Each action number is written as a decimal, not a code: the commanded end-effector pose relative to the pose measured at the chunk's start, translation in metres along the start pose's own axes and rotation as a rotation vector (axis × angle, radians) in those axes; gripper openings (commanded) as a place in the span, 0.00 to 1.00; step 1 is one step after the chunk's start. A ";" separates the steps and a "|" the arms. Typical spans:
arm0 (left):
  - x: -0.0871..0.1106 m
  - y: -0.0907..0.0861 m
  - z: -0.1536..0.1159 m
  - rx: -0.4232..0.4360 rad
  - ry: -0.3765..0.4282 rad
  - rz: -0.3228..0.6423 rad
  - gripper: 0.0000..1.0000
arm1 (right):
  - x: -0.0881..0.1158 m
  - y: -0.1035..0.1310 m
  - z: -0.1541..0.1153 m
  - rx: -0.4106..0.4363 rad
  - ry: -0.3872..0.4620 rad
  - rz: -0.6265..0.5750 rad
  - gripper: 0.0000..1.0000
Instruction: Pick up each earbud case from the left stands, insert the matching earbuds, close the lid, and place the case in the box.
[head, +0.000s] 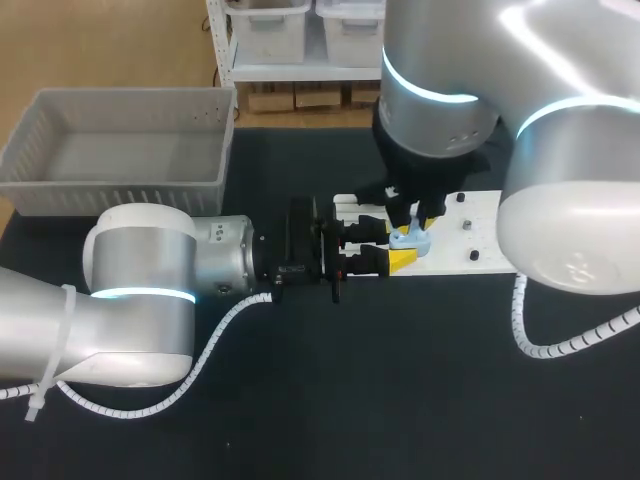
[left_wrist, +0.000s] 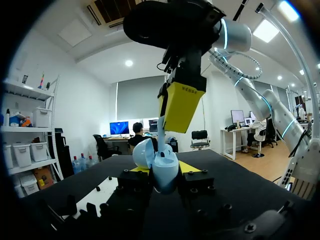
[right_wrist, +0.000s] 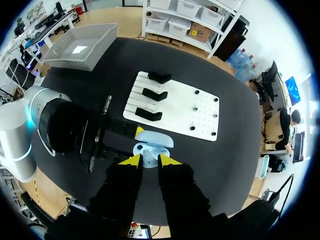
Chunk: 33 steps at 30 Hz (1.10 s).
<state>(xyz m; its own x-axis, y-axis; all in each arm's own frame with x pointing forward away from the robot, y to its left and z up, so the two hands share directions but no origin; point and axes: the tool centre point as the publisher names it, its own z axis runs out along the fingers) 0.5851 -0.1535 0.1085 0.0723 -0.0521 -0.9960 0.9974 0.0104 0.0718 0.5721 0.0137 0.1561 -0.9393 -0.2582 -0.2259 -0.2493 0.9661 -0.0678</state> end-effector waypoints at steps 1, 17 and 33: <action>0.000 -0.002 0.001 -0.008 -0.001 0.003 0.00 | 0.003 -0.001 -0.001 0.000 -0.004 -0.001 0.00; 0.000 -0.002 0.001 -0.008 -0.001 0.003 0.00 | 0.004 0.007 0.001 0.003 0.001 -0.020 0.00; 0.000 -0.002 0.001 -0.008 -0.001 0.003 0.00 | 0.004 0.009 0.005 0.008 0.012 -0.025 0.00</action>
<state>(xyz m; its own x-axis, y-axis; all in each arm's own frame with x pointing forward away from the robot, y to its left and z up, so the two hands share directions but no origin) 0.5851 -0.1535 0.1085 0.0722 -0.0521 -0.9960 0.9974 0.0105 0.0718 0.5672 0.0209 0.1497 -0.9354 -0.2822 -0.2132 -0.2711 0.9592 -0.0801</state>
